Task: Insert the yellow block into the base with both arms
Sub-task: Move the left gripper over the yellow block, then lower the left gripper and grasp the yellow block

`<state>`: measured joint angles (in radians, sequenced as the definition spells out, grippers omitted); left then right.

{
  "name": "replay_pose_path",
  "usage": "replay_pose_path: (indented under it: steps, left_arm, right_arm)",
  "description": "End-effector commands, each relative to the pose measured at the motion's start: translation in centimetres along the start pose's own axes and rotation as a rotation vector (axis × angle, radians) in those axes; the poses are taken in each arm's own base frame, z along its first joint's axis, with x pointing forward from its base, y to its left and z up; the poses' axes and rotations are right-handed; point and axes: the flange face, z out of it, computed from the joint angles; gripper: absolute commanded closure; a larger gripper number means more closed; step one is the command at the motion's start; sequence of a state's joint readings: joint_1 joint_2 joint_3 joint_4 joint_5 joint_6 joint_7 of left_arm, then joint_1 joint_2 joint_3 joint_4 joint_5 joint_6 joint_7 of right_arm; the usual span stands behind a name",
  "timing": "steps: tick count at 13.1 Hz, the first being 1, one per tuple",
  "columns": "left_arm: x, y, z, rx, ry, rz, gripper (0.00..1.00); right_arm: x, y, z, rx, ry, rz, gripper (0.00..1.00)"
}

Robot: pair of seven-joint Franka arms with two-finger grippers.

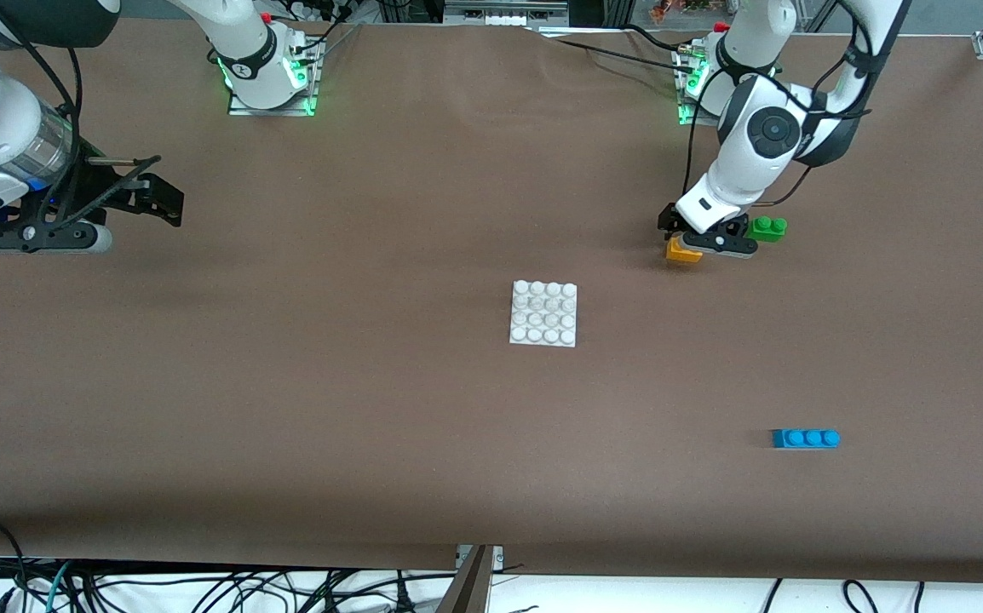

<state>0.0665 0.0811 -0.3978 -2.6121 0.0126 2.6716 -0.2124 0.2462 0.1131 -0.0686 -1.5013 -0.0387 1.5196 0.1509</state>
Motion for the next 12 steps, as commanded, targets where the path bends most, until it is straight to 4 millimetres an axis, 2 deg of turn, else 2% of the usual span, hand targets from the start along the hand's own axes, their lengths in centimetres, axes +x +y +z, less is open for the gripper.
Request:
replay_pose_path:
  steps: [1,5,12]
  left_arm:
    - [0.1,0.2,1.0,-0.021,0.007,-0.007,0.00]
    - [0.2,0.1,1.0,0.009,0.012,0.049,0.00]
    - [-0.1,0.2,3.1,0.015,-0.030,0.084,0.00]
  right_arm:
    - [-0.4,0.3,-0.9,-0.005,0.002,0.003,0.00]
    - [-0.4,0.3,-0.8,-0.004,0.000,0.006,0.00]
    - [-0.4,0.3,-0.8,-0.003,0.000,0.006,0.00]
